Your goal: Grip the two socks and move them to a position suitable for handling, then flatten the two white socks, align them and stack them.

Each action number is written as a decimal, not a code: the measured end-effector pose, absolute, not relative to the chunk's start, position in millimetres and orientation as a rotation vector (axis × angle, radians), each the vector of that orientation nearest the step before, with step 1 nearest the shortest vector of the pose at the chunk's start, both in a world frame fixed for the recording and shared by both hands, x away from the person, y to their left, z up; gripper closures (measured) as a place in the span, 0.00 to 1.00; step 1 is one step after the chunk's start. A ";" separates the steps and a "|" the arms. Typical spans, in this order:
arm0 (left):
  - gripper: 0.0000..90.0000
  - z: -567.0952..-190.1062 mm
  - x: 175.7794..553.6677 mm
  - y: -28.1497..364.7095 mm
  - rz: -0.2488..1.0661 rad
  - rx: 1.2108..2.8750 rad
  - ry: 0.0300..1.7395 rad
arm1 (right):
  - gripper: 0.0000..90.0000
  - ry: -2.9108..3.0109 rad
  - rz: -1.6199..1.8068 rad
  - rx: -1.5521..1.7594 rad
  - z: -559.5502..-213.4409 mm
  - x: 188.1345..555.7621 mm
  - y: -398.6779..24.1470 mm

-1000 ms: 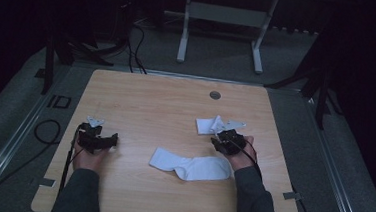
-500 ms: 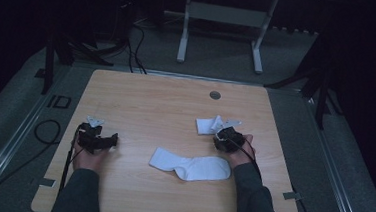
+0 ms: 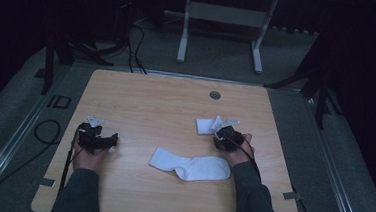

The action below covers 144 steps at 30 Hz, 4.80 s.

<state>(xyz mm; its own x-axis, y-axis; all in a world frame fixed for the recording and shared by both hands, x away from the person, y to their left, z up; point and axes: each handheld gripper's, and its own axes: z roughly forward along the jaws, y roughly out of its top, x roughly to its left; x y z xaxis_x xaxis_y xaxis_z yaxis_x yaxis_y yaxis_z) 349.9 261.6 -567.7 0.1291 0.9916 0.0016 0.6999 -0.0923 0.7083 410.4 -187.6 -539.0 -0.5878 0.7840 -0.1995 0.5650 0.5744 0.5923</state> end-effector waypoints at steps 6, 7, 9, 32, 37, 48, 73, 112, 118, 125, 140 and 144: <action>0.18 -567.7 350.2 261.6 0.677 1.855 1.625 | 0.96 2.369 0.666 1.064 -537.0 410.5 -189.9; 0.18 -567.7 350.2 261.6 0.677 1.855 1.625 | 0.97 2.376 0.665 1.062 -536.5 410.3 -191.1; 0.18 -567.7 350.2 261.6 0.677 1.856 1.625 | 0.98 2.376 0.663 1.058 -535.6 409.5 -193.1; 0.18 -567.7 350.2 261.6 0.676 1.856 1.624 | 0.78 2.375 0.673 1.099 -517.4 390.9 -256.6; 0.18 -567.7 350.2 261.6 0.677 1.856 1.625 | 0.84 2.339 0.737 1.082 -503.8 393.5 -250.0; 0.18 -567.7 350.2 261.7 0.676 1.856 1.624 | 0.93 2.399 0.686 1.110 -529.0 420.8 -217.9; 0.18 -567.8 349.8 261.5 0.676 1.856 1.623 | 0.96 2.569 0.723 0.840 -544.2 412.8 -157.4; 0.18 -567.8 349.9 261.5 0.675 1.857 1.621 | 0.81 2.693 0.675 0.689 -526.1 411.7 -183.7; 0.18 -567.8 350.0 261.6 0.675 1.857 1.621 | 0.72 2.668 0.733 0.730 -519.9 416.1 -178.9; 0.18 -567.7 350.0 261.5 0.675 1.858 1.621 | 0.65 2.634 0.802 0.807 -516.0 424.2 -170.6; 0.18 -567.7 350.0 261.6 0.674 1.859 1.620 | 0.58 2.666 0.737 0.793 -519.9 435.0 -148.5; 0.18 -567.7 350.0 261.6 0.674 1.859 1.620 | 0.56 2.684 0.702 0.777 -523.7 436.6 -142.8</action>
<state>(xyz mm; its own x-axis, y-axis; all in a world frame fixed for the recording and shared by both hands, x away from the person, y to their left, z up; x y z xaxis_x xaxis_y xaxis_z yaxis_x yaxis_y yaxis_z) 350.0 261.6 -567.7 0.1359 0.9907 0.0015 0.6993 -0.0970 0.7082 436.6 -142.8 -523.7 -0.8235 0.5565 -0.1106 0.4310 0.7404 0.5159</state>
